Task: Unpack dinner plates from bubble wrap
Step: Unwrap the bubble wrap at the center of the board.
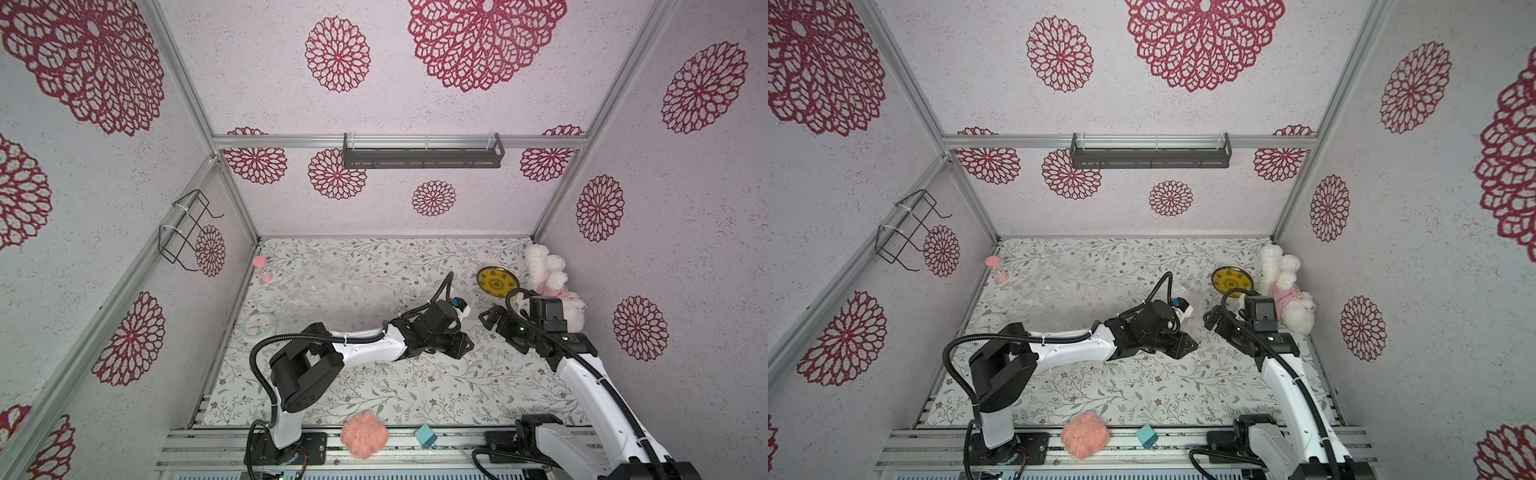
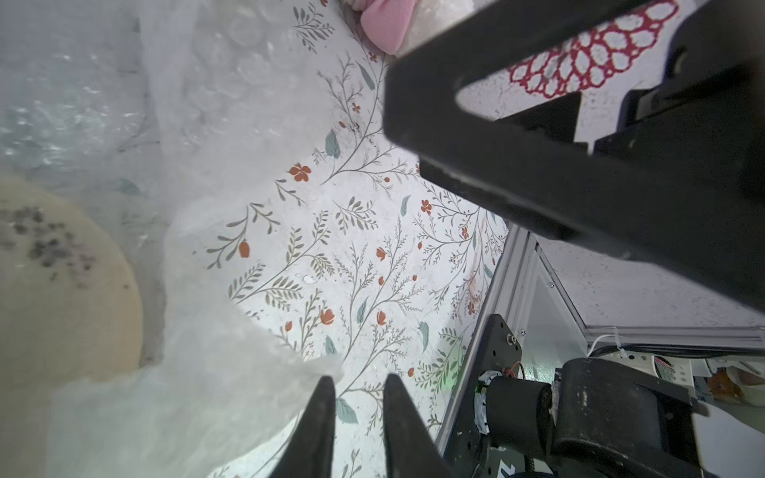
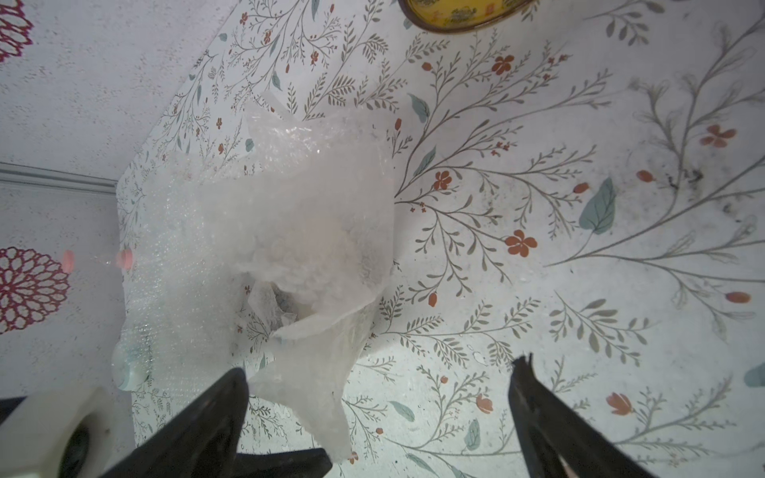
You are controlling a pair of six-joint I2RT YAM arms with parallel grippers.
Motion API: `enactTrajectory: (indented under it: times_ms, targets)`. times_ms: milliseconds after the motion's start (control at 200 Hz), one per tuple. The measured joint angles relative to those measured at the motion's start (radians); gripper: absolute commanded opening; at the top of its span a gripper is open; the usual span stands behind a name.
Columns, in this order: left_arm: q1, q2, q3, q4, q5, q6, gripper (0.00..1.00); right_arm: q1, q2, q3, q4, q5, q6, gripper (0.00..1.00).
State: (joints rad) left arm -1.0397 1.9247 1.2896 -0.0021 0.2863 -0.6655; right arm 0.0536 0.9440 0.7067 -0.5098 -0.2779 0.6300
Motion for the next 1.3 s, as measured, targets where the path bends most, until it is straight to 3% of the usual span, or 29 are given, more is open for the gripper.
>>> enactTrajectory:
  times_ms: [210,390,475,726,906,1041,1156,1301]
  targets:
    - [-0.008,0.001,0.000,0.017,0.023,-0.002,0.35,-0.031,-0.001,-0.020,-0.001,-0.015,-0.003,0.99]
    - [-0.003,-0.031,-0.028,0.005,0.002,0.008,0.61,-0.040,0.002,-0.017,-0.005,-0.014,-0.011,0.99]
    - [0.006,-0.083,-0.051,-0.022,-0.016,0.014,0.64,-0.040,0.012,0.001,-0.014,-0.012,-0.018,0.99]
    - [0.108,-0.292,-0.110,-0.041,-0.044,0.024,0.91,-0.011,0.018,0.135,-0.057,0.015,-0.056,0.95]
    - [0.211,-0.402,-0.158,-0.044,-0.063,0.030,0.97,0.066,0.065,0.259,-0.080,0.027,-0.065,0.93]
    - [0.285,-0.428,-0.212,-0.043,-0.064,0.028,0.97,0.192,0.125,0.334,-0.055,0.058,-0.053,0.93]
    - [0.328,-0.424,-0.261,-0.042,-0.064,0.018,0.97,0.270,0.151,0.307,0.023,0.043,-0.017,0.92]
    - [0.342,-0.390,-0.275,-0.034,-0.053,-0.006,0.98,0.285,0.184,0.194,0.116,0.029,0.030,0.92]
